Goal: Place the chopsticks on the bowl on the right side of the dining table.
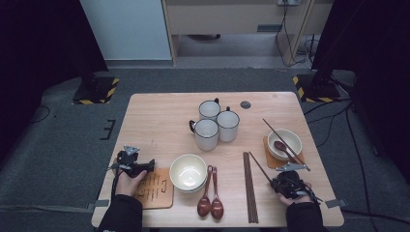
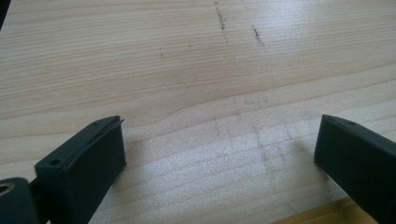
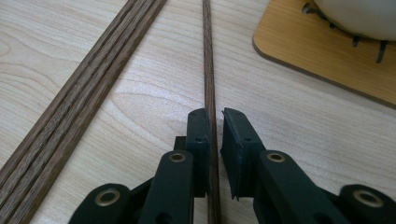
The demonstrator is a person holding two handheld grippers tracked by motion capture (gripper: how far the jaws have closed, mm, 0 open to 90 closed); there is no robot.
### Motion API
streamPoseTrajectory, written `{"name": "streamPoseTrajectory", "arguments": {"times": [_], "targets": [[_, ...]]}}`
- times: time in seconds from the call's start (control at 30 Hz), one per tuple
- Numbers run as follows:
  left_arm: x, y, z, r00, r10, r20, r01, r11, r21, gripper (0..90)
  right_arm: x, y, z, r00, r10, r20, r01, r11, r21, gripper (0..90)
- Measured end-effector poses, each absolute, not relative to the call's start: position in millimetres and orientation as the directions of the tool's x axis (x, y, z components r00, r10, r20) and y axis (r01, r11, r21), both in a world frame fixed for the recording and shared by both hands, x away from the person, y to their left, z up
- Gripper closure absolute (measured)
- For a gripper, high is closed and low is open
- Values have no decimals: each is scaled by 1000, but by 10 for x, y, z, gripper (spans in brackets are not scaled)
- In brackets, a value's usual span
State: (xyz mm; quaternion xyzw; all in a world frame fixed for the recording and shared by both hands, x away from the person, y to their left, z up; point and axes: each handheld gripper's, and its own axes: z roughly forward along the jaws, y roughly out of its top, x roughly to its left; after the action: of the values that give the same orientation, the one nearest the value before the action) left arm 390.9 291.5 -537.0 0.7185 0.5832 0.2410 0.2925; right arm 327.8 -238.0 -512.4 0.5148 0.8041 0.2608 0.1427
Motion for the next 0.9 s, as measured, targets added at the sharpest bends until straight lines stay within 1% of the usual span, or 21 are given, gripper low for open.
{"name": "streamPoseTrajectory", "arguments": {"times": [0.27, 0.57, 0.9], "targets": [[3909, 2915, -5370, 204, 979, 5, 697, -149, 701, 9, 3286, -2385, -5122, -423, 905, 49, 760, 325, 563, 838], [3910, 2915, -5370, 204, 979, 5, 697, -148, 701, 8, 3304, -2395, -5117, -419, 906, 64, 767, 315, 559, 846], [3910, 2916, -5370, 204, 979, 5, 697, -149, 701, 9, 3292, -2424, -5043, -422, 904, 71, 751, 305, 586, 847]]}}
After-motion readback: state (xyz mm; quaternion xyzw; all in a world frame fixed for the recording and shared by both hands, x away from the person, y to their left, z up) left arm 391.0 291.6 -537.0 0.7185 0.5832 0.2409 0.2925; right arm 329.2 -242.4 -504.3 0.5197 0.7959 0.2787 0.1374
